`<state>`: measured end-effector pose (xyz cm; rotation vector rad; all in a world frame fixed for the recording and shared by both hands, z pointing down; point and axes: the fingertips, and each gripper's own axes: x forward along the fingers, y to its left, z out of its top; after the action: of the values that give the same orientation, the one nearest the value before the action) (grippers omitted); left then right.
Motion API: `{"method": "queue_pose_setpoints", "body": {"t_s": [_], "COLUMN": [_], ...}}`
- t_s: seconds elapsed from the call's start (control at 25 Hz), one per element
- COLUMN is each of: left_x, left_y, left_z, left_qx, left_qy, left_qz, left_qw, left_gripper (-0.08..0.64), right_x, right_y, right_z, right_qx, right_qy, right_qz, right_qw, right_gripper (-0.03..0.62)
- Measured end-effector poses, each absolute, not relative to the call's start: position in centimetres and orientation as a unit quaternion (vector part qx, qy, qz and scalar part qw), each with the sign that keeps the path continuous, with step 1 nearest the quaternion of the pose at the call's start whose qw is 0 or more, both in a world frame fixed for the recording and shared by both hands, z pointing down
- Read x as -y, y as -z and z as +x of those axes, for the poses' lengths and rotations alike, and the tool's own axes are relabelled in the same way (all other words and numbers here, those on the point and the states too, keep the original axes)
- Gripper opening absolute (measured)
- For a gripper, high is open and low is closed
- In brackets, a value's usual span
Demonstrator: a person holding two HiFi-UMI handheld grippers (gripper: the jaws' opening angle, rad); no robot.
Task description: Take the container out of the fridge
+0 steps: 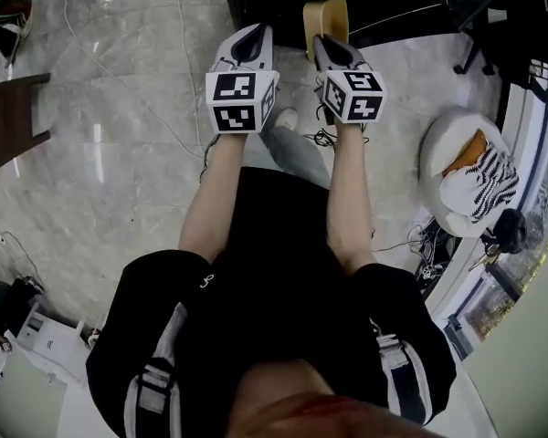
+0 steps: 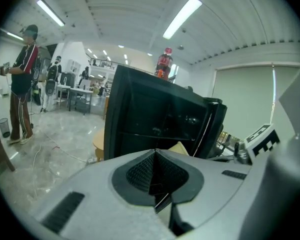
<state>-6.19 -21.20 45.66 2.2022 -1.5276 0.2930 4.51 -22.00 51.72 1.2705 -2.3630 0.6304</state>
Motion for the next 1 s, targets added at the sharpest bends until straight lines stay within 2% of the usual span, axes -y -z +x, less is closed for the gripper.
{"method": "queue_pose_setpoints", "body": {"t_s": [0.24, 0.36, 0.6, 1.0], "left_x": [20.8, 20.5, 20.9, 21.2], "left_y": [-40.8, -38.2, -34.0, -31.7], "left_z": [-2.9, -1.5, 0.1, -0.8], "left_qx": [0.531, 0.523, 0.519, 0.527], "left_qy": [-0.07, -0.05, -0.031, -0.021], "left_qz": [0.827, 0.838, 0.848, 0.846], "left_qw": [0.172, 0.145, 0.101, 0.075], "left_gripper": [0.008, 0.008, 0.008, 0.008], "right_x": [19.0, 18.2, 18.6, 19.6], "right_y": [-42.0, -38.7, -34.6, -31.7], "right_z": [8.0, 9.7, 12.3, 11.3], "right_qx": [0.862, 0.862, 0.859, 0.867], "right_qy": [-0.208, -0.18, -0.137, -0.118], "right_qz": [0.461, 0.473, 0.491, 0.475], "right_qw": [0.039, -0.009, -0.052, -0.092], "right_gripper": [0.014, 0.014, 0.014, 0.014]}}
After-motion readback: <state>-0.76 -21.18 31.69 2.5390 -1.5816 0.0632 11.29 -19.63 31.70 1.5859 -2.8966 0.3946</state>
